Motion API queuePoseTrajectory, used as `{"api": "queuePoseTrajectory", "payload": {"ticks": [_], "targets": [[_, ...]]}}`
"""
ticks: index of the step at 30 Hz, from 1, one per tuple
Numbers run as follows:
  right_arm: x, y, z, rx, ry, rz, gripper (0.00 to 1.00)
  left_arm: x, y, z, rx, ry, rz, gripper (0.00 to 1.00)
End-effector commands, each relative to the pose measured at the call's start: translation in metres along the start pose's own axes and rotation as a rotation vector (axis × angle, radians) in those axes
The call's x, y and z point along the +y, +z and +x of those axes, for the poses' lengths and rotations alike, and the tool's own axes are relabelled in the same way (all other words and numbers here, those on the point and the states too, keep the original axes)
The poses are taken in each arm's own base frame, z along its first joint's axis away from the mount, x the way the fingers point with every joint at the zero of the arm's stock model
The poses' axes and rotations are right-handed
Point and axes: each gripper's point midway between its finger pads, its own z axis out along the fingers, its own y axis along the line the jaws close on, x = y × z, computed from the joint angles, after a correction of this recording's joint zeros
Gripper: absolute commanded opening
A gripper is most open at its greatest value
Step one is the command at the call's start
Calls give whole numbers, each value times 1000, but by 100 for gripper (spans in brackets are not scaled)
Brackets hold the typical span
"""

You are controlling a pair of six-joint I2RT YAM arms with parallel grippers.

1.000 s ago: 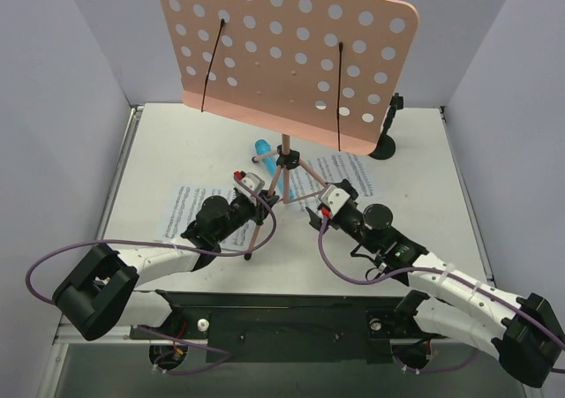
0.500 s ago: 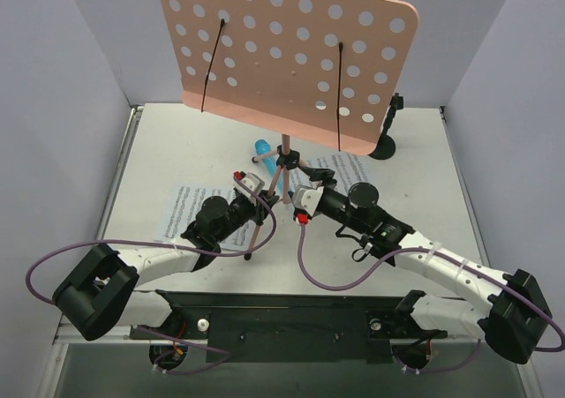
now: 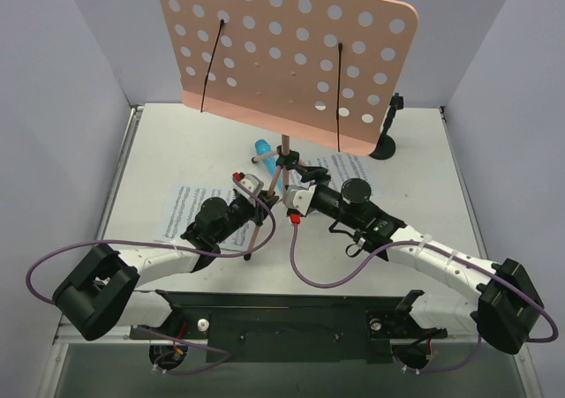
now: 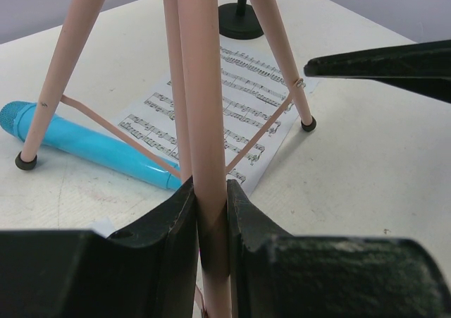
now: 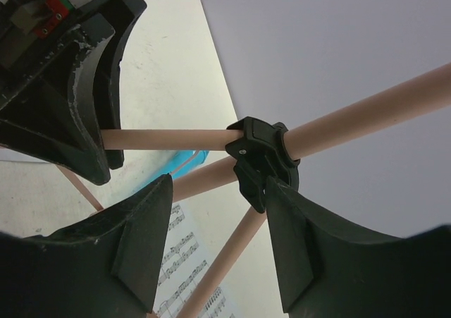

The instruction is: Set up the instrument practice props

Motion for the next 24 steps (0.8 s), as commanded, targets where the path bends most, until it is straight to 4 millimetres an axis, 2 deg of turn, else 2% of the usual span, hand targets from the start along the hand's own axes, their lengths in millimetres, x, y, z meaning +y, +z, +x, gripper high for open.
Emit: {"api": "queuePoseTrajectory", "payload": {"ticks": [1, 10, 17, 20, 23, 24], "targets": [[-27, 10, -22, -74, -42, 76, 49, -9, -2, -29, -104, 66, 49, 0], [-32, 21, -11, -60, -30, 111, 36, -5, -9, -29, -108, 89, 32, 0], [-26, 21, 3, -8, -30, 111, 19, -6, -9, -30, -111, 92, 36, 0], [-24, 19, 8, 12, -11, 116, 9, -7, -8, -31, -111, 88, 39, 0], [-25, 18, 19, 63, 78, 152, 0, -7, -8, -31, -109, 84, 38, 0], [-24, 18, 23, 77, 104, 161, 0, -6, -8, -32, -111, 83, 37, 0]]}}
